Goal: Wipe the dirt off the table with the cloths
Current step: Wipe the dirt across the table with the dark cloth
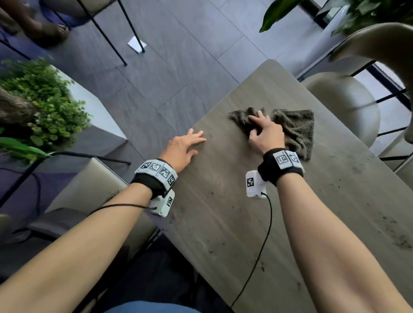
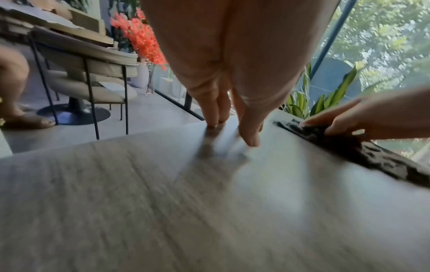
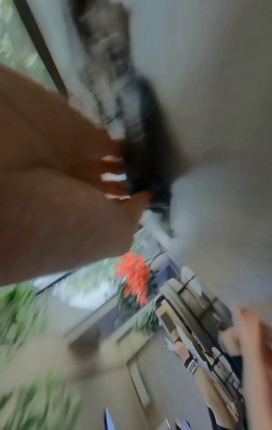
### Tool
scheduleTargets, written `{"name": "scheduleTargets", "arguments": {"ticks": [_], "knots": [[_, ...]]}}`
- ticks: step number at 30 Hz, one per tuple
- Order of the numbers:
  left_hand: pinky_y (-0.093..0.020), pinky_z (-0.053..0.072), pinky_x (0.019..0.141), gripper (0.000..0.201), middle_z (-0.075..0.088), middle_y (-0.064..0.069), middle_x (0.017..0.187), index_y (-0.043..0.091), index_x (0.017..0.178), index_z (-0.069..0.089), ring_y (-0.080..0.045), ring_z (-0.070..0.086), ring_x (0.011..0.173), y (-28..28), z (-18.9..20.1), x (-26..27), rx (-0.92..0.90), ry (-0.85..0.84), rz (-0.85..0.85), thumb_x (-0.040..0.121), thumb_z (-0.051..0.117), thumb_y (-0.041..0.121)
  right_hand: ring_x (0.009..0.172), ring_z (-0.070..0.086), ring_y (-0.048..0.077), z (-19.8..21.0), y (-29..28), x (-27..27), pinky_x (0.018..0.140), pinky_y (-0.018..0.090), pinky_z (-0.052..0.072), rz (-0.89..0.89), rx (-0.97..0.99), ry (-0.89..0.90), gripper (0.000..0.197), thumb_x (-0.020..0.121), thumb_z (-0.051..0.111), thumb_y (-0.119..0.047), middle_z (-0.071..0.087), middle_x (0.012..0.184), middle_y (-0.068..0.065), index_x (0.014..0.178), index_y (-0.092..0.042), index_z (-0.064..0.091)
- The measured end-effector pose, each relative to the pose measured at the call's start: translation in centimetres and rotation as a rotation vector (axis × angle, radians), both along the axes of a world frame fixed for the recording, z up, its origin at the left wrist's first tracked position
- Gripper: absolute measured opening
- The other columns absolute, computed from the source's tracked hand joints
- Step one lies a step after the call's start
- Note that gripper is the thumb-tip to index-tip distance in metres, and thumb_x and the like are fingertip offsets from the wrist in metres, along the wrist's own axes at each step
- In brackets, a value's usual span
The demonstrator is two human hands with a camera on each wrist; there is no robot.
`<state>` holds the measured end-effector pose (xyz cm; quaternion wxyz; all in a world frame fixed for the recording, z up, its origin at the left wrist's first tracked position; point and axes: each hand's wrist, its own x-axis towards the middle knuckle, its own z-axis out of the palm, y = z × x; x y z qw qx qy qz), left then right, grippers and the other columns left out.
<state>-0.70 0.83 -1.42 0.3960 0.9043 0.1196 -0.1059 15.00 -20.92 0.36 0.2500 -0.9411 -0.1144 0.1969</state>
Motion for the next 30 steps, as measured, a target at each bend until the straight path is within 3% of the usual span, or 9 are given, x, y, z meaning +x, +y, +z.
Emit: {"name": "scheduleTargets", "arguments": {"ticks": [3,5,8,12,15,17,20,24,30], "knots": [[-0.031,0.032,0.119,0.052,0.06,0.003,0.141,0.019,0.131,0.067,-0.015,0.044,0.141,0.3,0.2,0.3,-0.044,-0.016,0.057,0.092,0.054,-0.013,0.145,0.024,0.03,-2.0,2.1,-5.0,0.116,0.044,0.025,0.035,-0.034,-0.095,0.051,0.088,0.057,-0.03,0.033,0.156,0.002,0.138,-0.024,0.052],[-0.025,0.032,0.117,0.053,0.063,0.0,0.138,0.017,0.133,0.066,-0.015,0.047,0.139,0.3,0.4,0.6,-0.026,-0.02,0.07,0.093,0.05,-0.013,0.14,0.034,0.034,-2.5,3.3,-9.5,0.114,0.046,0.03,0.099,0.052,-0.201,0.047,0.084,0.06,-0.019,0.043,0.15,0.005,0.13,-0.02,0.06],[-0.033,0.037,0.116,0.052,0.063,-0.001,0.137,0.016,0.133,0.065,-0.019,0.049,0.138,0.2,0.6,0.7,-0.003,-0.024,0.055,0.092,0.051,-0.012,0.134,0.043,0.035,-2.8,4.6,-16.3,0.114,0.046,0.032,0.229,0.148,-0.226,0.049,0.072,0.062,-0.003,0.053,0.142,0.006,0.12,-0.016,0.067],[-0.03,0.03,0.117,0.05,0.057,0.003,0.144,0.019,0.135,0.064,-0.016,0.046,0.14,-0.3,1.2,0.8,0.068,0.045,0.003,0.092,0.06,-0.006,0.128,0.051,0.028,-3.0,4.8,-22.9,0.113,0.04,0.035,0.472,0.16,-0.16,0.043,0.069,0.071,-0.007,0.06,0.134,0.0,0.11,-0.021,0.072],[-0.037,0.034,0.115,0.056,0.042,0.003,0.157,0.027,0.143,0.055,-0.021,0.046,0.141,-1.1,1.9,1.2,0.24,0.185,-0.122,0.093,0.065,0.005,0.118,0.06,0.019,-2.0,3.9,-22.4,0.095,0.032,0.052,0.518,0.215,-0.124,0.035,0.067,0.076,-0.01,0.067,0.122,-0.007,0.098,-0.027,0.075],[-0.041,0.035,0.111,0.062,0.024,0.001,0.166,0.029,0.152,0.041,-0.021,0.038,0.145,-1.8,2.5,1.6,0.396,0.314,-0.261,0.096,0.063,0.013,0.108,0.065,0.016,-0.7,2.8,-19.3,0.08,0.028,0.057,0.342,0.254,-0.136,0.035,0.065,0.073,-0.012,0.069,0.117,-0.007,0.097,-0.027,0.075],[-0.042,0.037,0.11,0.069,0.003,-0.004,0.169,0.025,0.157,0.024,-0.022,0.023,0.152,-2.9,3.5,2.3,0.563,0.434,-0.426,0.099,0.062,0.025,0.115,0.061,0.016,0.0,-0.5,-11.5,0.093,0.024,0.045,-0.019,0.196,-0.166,0.036,0.073,0.067,-0.012,0.067,0.123,-0.003,0.105,-0.027,0.073],[-0.041,0.036,0.111,0.079,-0.005,-0.006,0.169,0.025,0.159,0.015,-0.024,0.019,0.152,-3.3,3.9,2.8,0.575,0.539,-0.444,0.098,0.064,0.032,0.134,0.046,0.019,-0.8,-4.8,-5.5,0.104,0.034,0.04,-0.033,0.018,-0.121,0.046,0.081,0.057,-0.009,0.051,0.143,-0.002,0.123,-0.024,0.066],[-0.041,0.036,0.111,0.083,-0.002,-0.008,0.169,0.022,0.158,0.02,-0.025,0.013,0.154,-3.8,3.5,2.0,0.58,0.478,-0.402,0.093,0.068,0.041,0.139,0.039,0.028,-2.3,-3.1,-15.6,0.106,0.038,0.044,0.095,0.071,-0.205,0.06,0.072,0.058,0.004,0.047,0.147,0.001,0.128,-0.018,0.061]]}}
